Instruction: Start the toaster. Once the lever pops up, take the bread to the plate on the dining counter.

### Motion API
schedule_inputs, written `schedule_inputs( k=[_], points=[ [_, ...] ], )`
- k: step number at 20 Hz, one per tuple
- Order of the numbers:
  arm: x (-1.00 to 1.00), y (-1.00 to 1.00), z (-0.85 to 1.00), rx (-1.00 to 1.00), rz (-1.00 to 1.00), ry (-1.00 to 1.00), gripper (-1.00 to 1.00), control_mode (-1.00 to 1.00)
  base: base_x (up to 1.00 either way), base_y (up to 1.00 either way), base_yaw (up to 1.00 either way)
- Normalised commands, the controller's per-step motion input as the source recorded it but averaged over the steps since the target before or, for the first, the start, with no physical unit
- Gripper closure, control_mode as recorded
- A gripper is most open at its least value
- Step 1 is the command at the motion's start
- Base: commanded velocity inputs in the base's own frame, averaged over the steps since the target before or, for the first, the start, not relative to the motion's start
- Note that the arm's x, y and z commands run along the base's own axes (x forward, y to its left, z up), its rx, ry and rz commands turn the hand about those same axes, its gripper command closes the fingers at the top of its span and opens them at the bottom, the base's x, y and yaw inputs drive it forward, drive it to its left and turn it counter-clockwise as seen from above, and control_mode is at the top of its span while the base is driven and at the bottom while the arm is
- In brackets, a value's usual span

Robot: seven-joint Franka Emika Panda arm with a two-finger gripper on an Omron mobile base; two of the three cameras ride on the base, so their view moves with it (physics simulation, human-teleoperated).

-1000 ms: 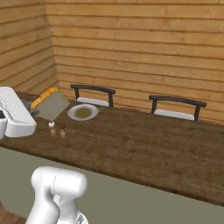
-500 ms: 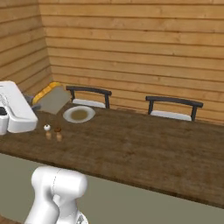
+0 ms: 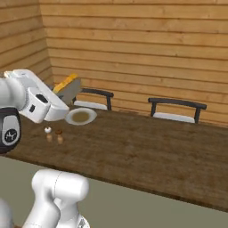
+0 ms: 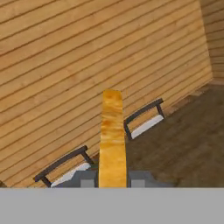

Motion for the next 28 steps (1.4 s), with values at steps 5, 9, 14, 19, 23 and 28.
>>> schedule_inputs(
  k=[5,9,14,19,23,28],
  points=[
    [0.11,-0.02,0.31,0.11,0.51,0.18,1.00,-1.00,0.00,0.00,0.00],
    [0.27,0.09,0.06,0.09,0.49,0.12,1.00,-1.00,0.00,0.00,0.00],
    [0.31,0.05,-0.10,0.15,0.48,0.20,1.00,-1.00,0.00,0.00,0.00],
    [0.65,0.09,-0.52,0.05,0.32,0.16,1.00,-1.00,0.00,0.00,0.00],
    [1.00,0.35,-0.84,0.00,0.15,0.10,1.00,-1.00,0.00,0.00,0.00],
    [0.92,0.40,-0.80,0.00,0.12,0.04,1.00,-1.00,0.00,0.00,0.00]
  ],
)
